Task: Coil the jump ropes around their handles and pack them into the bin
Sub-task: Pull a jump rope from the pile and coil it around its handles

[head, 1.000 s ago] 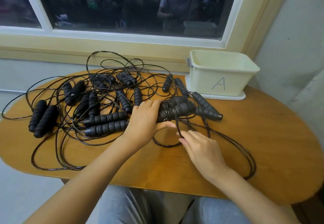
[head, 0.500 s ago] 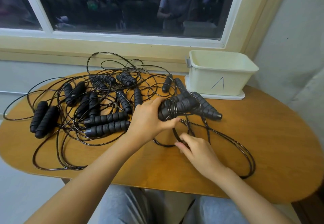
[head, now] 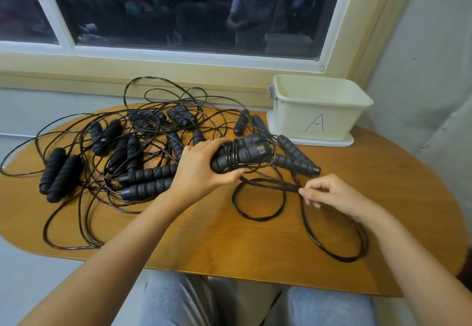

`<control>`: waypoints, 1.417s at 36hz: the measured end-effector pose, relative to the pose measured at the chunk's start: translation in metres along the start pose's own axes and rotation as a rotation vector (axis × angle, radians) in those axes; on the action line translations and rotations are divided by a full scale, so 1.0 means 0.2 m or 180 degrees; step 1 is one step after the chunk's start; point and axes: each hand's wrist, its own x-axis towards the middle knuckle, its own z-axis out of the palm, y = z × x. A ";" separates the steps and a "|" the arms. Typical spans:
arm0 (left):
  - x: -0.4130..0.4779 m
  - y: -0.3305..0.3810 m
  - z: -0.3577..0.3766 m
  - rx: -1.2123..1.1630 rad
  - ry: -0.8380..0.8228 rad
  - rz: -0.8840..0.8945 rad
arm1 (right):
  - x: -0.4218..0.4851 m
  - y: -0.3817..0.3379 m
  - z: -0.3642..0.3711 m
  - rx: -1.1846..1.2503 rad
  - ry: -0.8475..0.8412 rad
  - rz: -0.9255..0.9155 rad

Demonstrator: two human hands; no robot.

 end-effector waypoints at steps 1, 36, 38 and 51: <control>0.00 0.00 0.00 0.0009 0.0000 0.0043 | 0.01 0.00 -0.01 0.0156 0.0063 0.0032; 0.05 0.06 -0.01 0.1335 -0.0505 0.0030 | 0.05 -0.38 0.36 0.1111 0.0628 0.0220; 0.06 0.08 -0.02 0.1291 -0.0650 -0.0058 | 0.06 -0.36 0.38 0.1393 0.0590 0.0401; 0.05 0.10 -0.01 0.0654 -0.1002 -0.0221 | 0.18 -0.22 0.43 0.0836 0.1522 0.0492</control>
